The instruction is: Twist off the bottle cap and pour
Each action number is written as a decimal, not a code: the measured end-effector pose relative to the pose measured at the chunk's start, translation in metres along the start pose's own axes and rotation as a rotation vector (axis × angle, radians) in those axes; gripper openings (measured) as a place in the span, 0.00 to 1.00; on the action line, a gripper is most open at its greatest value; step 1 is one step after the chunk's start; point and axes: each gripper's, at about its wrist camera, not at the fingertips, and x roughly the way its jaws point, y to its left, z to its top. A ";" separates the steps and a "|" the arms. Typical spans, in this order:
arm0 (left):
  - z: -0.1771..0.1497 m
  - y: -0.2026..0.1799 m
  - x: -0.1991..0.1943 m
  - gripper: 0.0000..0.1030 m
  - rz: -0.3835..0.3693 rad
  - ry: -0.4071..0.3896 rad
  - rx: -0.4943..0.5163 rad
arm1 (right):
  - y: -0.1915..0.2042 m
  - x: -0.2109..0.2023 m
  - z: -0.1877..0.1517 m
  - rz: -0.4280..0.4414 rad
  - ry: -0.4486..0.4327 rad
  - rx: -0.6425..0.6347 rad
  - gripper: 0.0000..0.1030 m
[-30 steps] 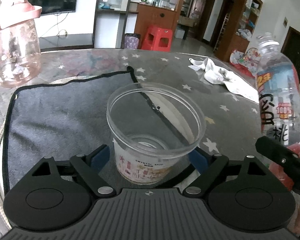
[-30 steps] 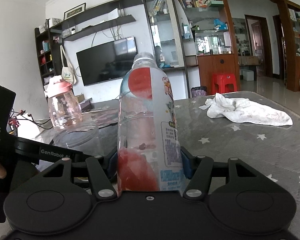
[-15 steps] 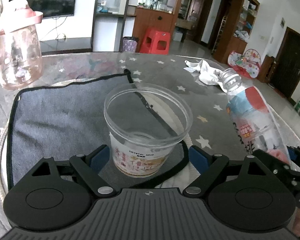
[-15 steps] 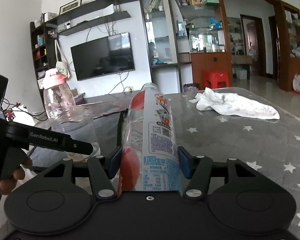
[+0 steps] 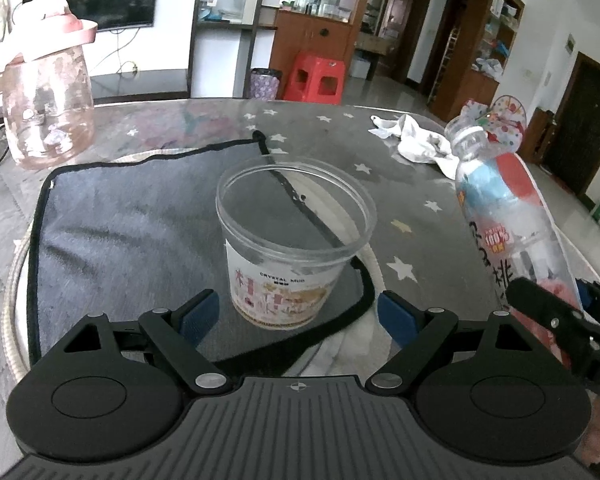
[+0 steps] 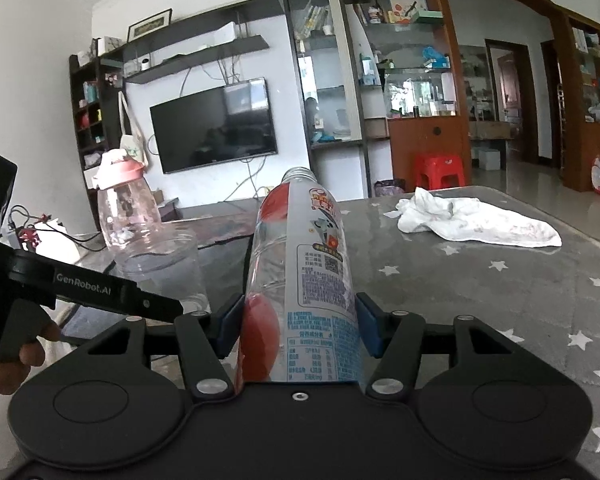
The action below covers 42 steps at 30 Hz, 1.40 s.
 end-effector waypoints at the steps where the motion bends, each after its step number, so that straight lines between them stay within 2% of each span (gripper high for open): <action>1: -0.001 -0.001 -0.002 0.85 -0.004 0.000 0.000 | 0.001 -0.002 0.000 0.005 -0.005 0.000 0.60; 16: -0.001 -0.019 -0.008 0.85 -0.032 0.015 -0.014 | 0.000 -0.016 -0.003 0.048 -0.045 -0.012 0.60; 28: 0.011 -0.046 -0.020 0.85 -0.125 0.003 -0.025 | 0.003 -0.027 -0.007 0.066 -0.057 -0.037 0.60; 33: 0.014 -0.056 -0.019 0.85 -0.119 0.006 -0.003 | 0.002 -0.030 -0.008 0.061 -0.064 -0.030 0.60; 42: 0.012 -0.057 -0.020 0.85 -0.141 0.026 -0.025 | -0.001 -0.031 -0.008 0.053 -0.065 -0.023 0.60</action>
